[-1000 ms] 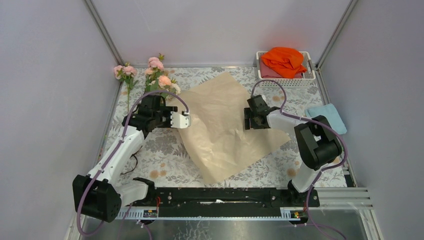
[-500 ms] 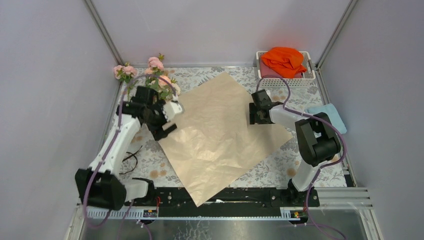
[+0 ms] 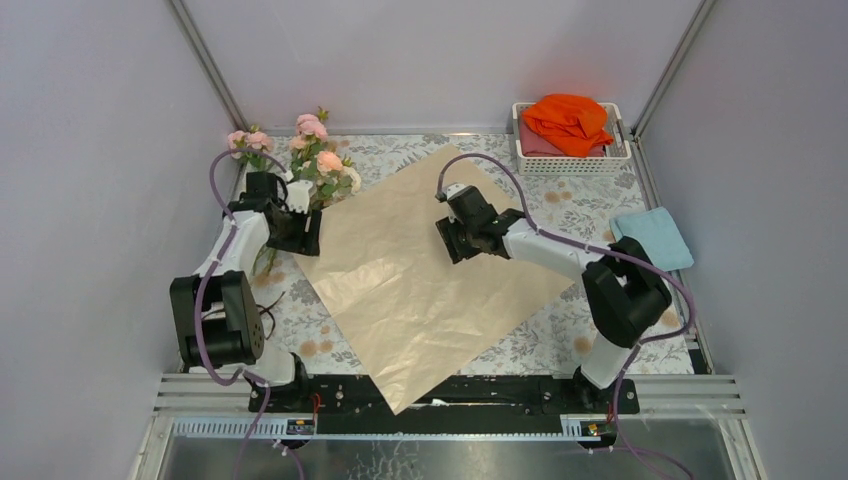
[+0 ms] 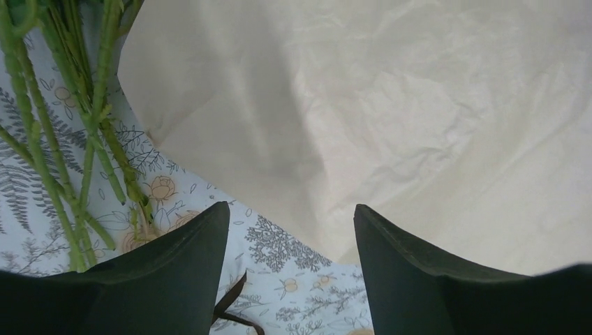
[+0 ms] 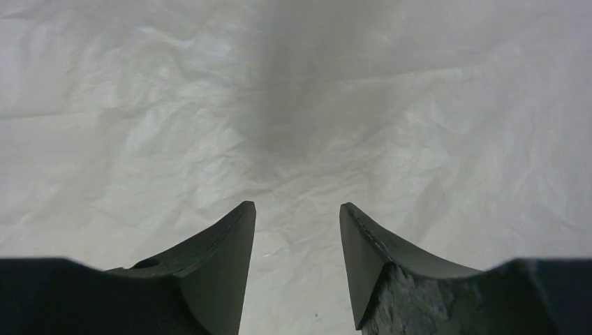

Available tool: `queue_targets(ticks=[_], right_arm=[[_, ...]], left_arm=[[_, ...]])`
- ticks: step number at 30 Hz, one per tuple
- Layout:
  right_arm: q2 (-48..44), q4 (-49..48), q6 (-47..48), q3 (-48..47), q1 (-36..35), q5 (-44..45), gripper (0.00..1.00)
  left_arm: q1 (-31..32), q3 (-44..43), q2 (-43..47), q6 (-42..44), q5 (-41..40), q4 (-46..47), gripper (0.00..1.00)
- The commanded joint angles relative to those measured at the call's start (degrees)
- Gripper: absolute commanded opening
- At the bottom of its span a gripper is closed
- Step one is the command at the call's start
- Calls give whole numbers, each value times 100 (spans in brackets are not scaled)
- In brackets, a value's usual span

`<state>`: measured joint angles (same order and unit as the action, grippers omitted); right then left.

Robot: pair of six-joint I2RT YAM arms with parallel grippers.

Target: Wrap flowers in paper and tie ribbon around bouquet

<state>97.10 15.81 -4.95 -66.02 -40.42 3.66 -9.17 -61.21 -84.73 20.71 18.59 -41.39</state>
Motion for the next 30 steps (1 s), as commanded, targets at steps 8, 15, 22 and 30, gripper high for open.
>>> queue_targets(ticks=[8, 15, 22, 30], right_arm=[[848, 247, -780, 150, 938, 835, 52], [621, 381, -385, -10, 1133, 930, 53], [484, 865, -306, -573, 1118, 840, 54], [433, 1086, -397, -577, 1031, 973, 53]], left_arm=[[-316, -393, 16, 148, -1023, 744, 72], [-916, -2106, -1500, -45, -2266, 820, 64], [-1091, -3336, -3288, -480, -2623, 1299, 43], [-1141, -4142, -4465, -767, -2447, 1305, 62]])
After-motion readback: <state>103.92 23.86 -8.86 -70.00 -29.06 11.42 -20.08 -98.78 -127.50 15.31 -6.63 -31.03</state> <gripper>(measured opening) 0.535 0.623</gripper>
